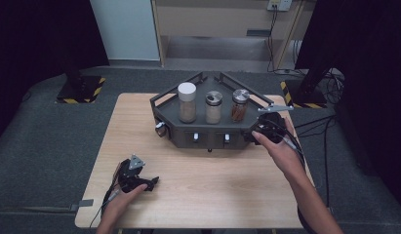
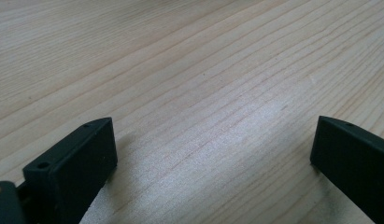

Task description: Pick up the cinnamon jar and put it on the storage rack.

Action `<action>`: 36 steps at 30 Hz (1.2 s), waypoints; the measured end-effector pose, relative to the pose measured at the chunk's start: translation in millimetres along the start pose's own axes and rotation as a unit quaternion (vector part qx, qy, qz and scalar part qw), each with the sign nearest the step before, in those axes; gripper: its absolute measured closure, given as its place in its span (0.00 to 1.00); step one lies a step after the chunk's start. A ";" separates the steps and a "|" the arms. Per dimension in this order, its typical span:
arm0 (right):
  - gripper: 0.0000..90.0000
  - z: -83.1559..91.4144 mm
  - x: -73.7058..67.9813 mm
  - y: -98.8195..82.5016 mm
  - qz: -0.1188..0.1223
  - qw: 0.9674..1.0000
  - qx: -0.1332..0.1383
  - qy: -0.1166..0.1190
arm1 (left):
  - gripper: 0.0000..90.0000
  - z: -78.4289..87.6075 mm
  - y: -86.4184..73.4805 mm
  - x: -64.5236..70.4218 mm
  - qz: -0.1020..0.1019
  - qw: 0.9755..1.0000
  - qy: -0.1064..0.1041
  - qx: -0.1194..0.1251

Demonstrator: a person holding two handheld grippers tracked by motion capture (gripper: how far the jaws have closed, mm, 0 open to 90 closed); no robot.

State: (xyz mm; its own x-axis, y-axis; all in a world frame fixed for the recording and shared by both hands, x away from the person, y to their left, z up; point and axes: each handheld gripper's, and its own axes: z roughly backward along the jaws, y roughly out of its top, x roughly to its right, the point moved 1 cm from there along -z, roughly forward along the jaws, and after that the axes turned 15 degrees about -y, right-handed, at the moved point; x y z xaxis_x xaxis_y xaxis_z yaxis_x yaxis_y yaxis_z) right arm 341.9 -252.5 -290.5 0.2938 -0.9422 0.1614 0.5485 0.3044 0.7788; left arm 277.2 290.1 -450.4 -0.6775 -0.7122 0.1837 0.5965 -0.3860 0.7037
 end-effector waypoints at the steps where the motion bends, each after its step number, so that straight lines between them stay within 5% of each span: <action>1: 0.04 0.6 -1.0 -1.0 0.002 1.000 -0.001 0.000 | 0.00 0.0 0.0 0.0 0.000 1.000 0.000 0.000; 12: 0.04 3.7 -4.6 -17.9 0.018 1.000 -0.010 -0.007 | 0.00 0.0 0.0 0.0 0.000 1.000 0.000 0.000; 36: 0.04 -1.3 -4.1 -50.1 0.011 1.000 -0.026 -0.003 | 0.00 0.0 0.0 0.0 0.000 1.000 0.000 0.000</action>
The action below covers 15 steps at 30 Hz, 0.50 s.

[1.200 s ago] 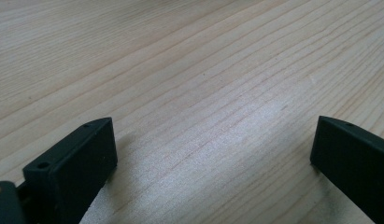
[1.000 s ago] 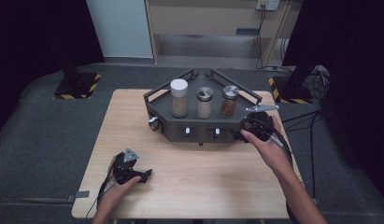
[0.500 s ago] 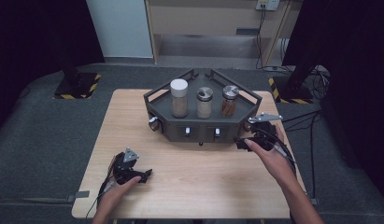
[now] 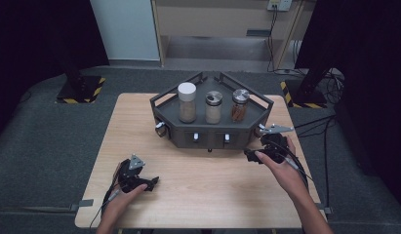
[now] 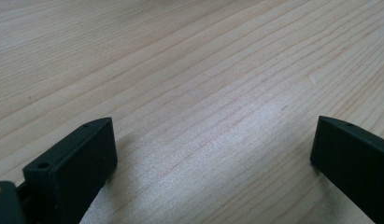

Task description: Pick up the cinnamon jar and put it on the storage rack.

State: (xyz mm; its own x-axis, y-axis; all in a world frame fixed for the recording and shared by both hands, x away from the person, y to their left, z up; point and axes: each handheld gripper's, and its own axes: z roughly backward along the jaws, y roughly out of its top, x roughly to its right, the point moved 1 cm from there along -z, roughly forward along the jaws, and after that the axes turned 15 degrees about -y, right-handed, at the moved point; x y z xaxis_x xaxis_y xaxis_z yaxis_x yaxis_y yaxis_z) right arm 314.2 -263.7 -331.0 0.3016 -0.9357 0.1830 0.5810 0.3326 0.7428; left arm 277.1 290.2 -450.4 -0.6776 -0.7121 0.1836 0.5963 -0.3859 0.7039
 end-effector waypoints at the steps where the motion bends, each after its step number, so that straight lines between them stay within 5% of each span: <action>1: 0.04 0.0 -0.1 -0.8 -0.001 1.000 -0.001 0.000 | 0.00 0.0 0.0 0.0 0.000 1.000 0.000 0.000; 15: 0.04 -0.1 2.2 -13.4 -0.007 1.000 -0.006 0.001 | 0.00 0.0 0.0 0.0 0.000 1.000 0.000 0.000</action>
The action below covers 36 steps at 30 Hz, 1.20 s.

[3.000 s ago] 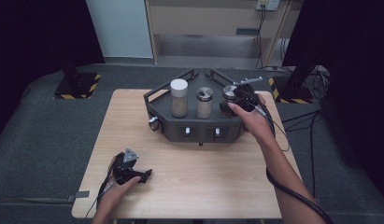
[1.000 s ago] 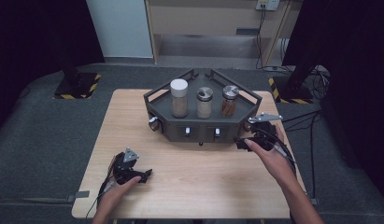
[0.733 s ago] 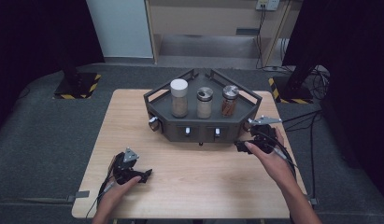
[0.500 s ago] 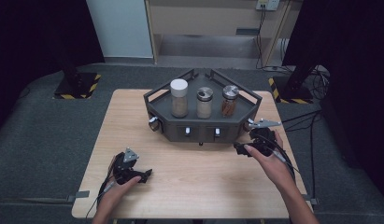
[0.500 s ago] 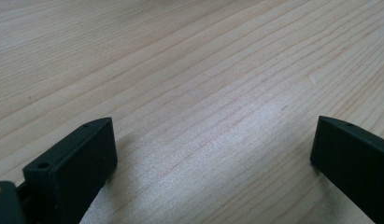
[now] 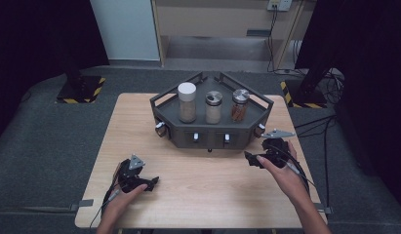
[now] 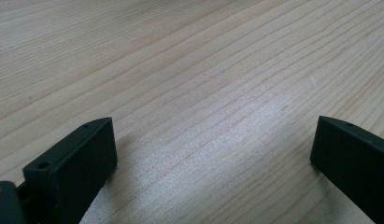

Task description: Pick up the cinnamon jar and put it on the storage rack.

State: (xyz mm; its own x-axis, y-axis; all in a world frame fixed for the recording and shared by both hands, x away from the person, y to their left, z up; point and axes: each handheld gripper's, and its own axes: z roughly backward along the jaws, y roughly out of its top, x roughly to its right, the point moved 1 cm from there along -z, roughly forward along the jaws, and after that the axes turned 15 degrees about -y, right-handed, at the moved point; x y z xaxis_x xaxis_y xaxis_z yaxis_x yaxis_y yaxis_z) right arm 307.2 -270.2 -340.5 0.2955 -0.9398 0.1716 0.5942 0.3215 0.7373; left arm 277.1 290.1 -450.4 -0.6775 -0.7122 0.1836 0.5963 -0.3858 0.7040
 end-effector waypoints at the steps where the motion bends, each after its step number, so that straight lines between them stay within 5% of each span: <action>1: 0.04 0.1 0.2 -1.3 -0.001 1.000 -0.001 0.000 | 0.00 0.0 0.0 0.0 0.000 1.000 0.000 0.000; 36: 0.05 5.8 1.7 -36.2 -0.011 1.000 -0.009 0.000 | 0.00 0.0 0.1 0.2 0.000 1.000 0.000 0.000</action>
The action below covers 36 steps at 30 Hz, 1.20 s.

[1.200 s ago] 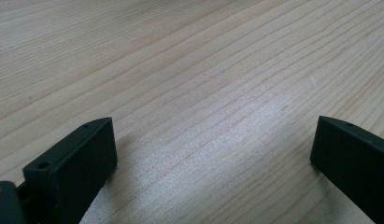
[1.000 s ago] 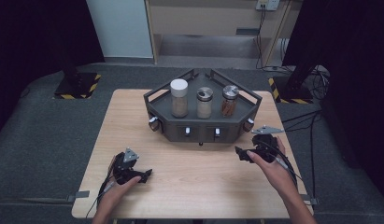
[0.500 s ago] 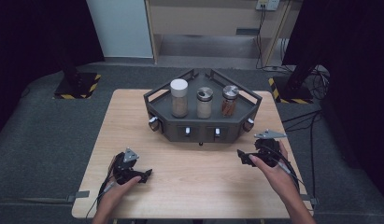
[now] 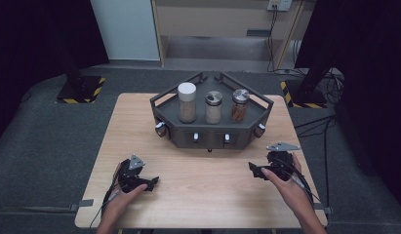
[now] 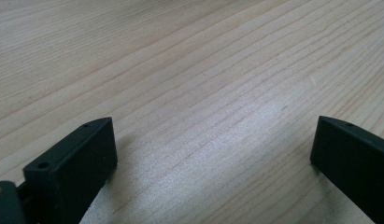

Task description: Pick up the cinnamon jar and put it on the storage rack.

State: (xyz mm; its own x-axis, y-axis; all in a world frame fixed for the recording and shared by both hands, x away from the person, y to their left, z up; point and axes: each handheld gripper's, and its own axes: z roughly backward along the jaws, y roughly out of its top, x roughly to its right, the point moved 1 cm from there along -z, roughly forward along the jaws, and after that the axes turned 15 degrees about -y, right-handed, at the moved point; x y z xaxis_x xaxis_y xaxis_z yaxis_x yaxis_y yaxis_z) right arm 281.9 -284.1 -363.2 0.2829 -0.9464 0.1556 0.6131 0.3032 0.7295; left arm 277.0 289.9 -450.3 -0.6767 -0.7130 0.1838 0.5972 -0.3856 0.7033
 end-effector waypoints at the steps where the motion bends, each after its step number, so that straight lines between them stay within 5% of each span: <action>1: 0.05 -0.3 -0.2 -1.1 0.000 1.000 0.000 0.001 | 0.00 0.0 0.0 0.0 0.000 1.000 0.000 0.000; 36: 0.05 -4.8 -15.9 -20.3 0.007 1.000 -0.012 0.023 | 0.00 -0.1 0.0 0.4 0.001 1.000 0.001 0.000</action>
State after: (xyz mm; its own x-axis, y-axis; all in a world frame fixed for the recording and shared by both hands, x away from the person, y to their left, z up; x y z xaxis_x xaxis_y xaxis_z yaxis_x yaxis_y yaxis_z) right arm 268.5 -274.6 -383.7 0.3249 -0.9362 0.1340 0.6270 0.3193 0.7106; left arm 276.8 289.6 -450.3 -0.6753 -0.7143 0.1837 0.5979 -0.3844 0.7034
